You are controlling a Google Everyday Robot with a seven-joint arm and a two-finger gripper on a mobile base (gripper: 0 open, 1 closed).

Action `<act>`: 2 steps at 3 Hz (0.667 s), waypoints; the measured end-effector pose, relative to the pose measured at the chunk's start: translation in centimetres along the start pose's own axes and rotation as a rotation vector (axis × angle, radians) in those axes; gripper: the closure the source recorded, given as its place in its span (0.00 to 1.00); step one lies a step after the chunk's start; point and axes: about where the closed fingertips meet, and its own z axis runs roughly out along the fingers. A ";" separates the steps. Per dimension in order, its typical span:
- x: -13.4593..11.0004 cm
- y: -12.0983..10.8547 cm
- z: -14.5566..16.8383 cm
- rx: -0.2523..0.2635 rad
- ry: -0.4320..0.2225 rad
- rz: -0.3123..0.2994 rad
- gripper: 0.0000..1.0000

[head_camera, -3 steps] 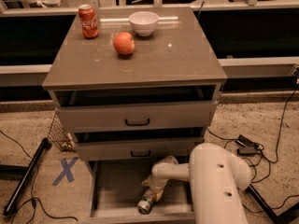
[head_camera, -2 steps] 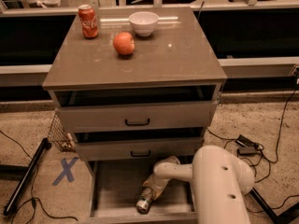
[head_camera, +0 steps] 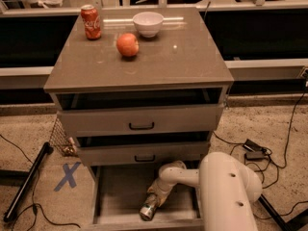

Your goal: Pick 7up can from bottom drawer and place on counter

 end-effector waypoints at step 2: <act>0.5 0.2 -0.2 0.018 -0.005 0.022 0.27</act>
Offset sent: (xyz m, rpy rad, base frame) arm 0.0085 -0.0110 0.0049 0.0240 -0.0143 -0.0478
